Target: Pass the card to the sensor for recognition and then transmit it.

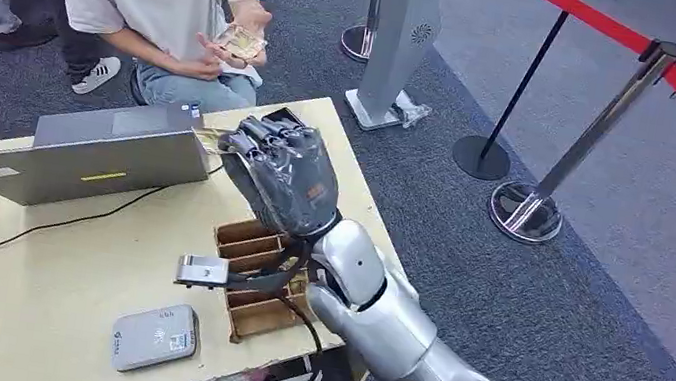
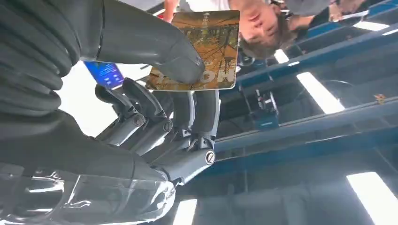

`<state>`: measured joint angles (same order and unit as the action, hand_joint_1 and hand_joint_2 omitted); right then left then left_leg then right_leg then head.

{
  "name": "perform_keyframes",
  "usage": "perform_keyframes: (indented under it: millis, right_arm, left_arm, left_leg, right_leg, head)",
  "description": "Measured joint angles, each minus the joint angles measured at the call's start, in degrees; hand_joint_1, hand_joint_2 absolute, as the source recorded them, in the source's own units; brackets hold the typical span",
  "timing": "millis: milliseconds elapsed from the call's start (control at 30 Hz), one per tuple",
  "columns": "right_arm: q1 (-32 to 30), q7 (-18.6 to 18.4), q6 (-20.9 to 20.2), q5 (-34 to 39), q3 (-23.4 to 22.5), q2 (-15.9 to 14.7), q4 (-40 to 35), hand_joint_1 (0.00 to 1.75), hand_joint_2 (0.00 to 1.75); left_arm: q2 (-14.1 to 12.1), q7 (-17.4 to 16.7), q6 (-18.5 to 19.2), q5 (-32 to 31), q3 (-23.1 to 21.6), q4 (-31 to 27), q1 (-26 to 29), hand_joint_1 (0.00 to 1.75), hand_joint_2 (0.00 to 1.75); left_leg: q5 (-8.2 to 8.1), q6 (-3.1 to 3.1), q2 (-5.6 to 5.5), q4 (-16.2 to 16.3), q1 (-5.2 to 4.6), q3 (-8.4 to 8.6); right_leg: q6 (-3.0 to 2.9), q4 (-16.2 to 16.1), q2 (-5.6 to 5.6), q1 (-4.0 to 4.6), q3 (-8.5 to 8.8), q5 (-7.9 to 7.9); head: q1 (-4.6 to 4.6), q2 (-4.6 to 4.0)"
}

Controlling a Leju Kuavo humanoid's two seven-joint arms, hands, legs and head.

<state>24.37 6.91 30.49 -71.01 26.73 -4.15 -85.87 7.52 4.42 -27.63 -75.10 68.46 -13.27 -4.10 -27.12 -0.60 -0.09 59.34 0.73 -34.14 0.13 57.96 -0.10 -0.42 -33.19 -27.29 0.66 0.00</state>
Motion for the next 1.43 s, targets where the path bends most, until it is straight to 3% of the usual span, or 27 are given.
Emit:
perform_keyframes:
  millis: [400, 633, 667, 700, 867, 900, 1133, 1233, 1367, 1433]
  right_arm:
    - [11.72, -0.74, 6.25, -1.09, 2.51, 9.86, 21.49, 1.75, 1.75]
    - [15.29, -0.22, 8.54, -1.22, 2.53, 13.13, 30.78, 1.75, 1.75]
    - [15.57, -0.17, 8.54, -1.24, 2.53, 13.41, 31.59, 0.26, 1.75]
    - [15.9, -0.11, 8.54, -1.49, 2.53, 13.72, 32.41, 0.0, 1.75]
    - [17.19, 0.28, 8.57, -1.79, 2.53, 15.21, 36.03, 0.0, 1.75]
    - [17.38, 0.24, 8.56, -1.79, 2.53, 15.52, 36.58, 0.0, 0.0]
    - [17.93, -0.02, 8.57, -1.53, 2.45, 16.67, 38.72, 0.0, 0.0]
    - [17.92, 1.5, 8.57, 1.15, 2.34, 17.02, 38.9, 0.0, 0.0]
    - [16.97, 6.69, 6.15, 11.51, 1.53, 17.85, 37.78, 0.0, 0.0]
    - [15.6, 9.1, 0.75, 19.07, 1.44, 17.9, 35.35, 0.0, 0.0]
  left_arm:
    - [0.35, 0.07, -0.87, 0.11, -0.02, 0.0, -0.14, 0.0, 0.0]
    - [0.35, -0.17, -0.9, 0.09, 0.0, 0.0, -0.1, 0.0, 0.0]
    - [0.33, -0.2, -0.9, 0.11, 0.0, 0.0, -0.1, 0.0, 0.0]
    - [0.33, -0.22, -0.98, 0.2, 0.0, 0.0, -0.1, 0.0, 0.0]
    - [0.35, -0.55, -1.46, 0.72, 0.0, 0.0, -0.09, 0.0, 0.0]
    - [0.35, -0.55, -1.6, 0.9, 0.0, 0.0, -0.09, 0.0, 0.0]
    - [0.44, -0.79, -2.21, 1.49, 0.11, 0.0, -0.06, 0.0, 0.0]
    - [0.5, -1.36, -2.6, 1.68, 0.13, 0.0, -0.05, 0.0, 0.0]
    - [0.57, -1.9, -3.1, 2.38, 0.35, 0.0, -0.03, 0.0, 0.0]
    - [0.7, -1.92, -3.23, 2.6, 0.57, 0.0, -0.02, 0.0, 0.0]
  left_leg:
    - [0.06, -0.07, -0.02, 0.0, 0.02, 0.0]
    - [0.06, -0.07, -0.03, 0.0, 0.01, 0.0]
    - [0.06, -0.07, -0.03, 0.0, 0.01, -0.01]
    - [0.06, -0.07, -0.03, 0.0, 0.01, 0.0]
    - [0.06, -0.07, -0.03, 0.0, 0.02, 0.0]
    - [0.06, -0.07, -0.03, 0.0, 0.02, 0.0]
    - [0.06, -0.07, -0.03, 0.0, 0.01, 0.0]
    - [0.06, -0.07, -0.03, 0.0, 0.01, 0.0]
    - [0.05, -0.08, -0.03, 0.0, 0.01, 0.0]
    - [0.05, -0.07, -0.03, 0.0, 0.02, 0.0]
  right_leg:
    - [-0.02, 0.04, -0.01, 0.02, -0.01, 0.01]
    - [-0.02, 0.04, -0.01, 0.02, -0.01, 0.01]
    - [-0.02, 0.04, -0.02, 0.02, -0.01, 0.01]
    - [-0.02, 0.04, -0.01, 0.02, -0.01, 0.01]
    - [-0.02, 0.04, -0.01, 0.02, -0.02, 0.01]
    - [-0.02, 0.04, -0.01, 0.02, -0.01, 0.01]
    - [-0.02, 0.04, -0.01, 0.02, -0.02, 0.01]
    - [-0.02, 0.03, -0.01, 0.02, -0.02, 0.01]
    - [-0.02, 0.03, -0.01, 0.02, -0.02, 0.01]
    - [-0.02, 0.03, -0.02, 0.02, -0.02, 0.01]
  head:
    - [0.0, 0.0]
    - [0.02, 0.0]
    - [0.0, 0.0]
    - [0.0, 0.0]
    - [0.0, 0.0]
    - [0.0, 0.0]
    - [0.0, 0.0]
    - [0.0, 0.0]
    - [0.0, 0.0]
    - [0.02, 0.0]
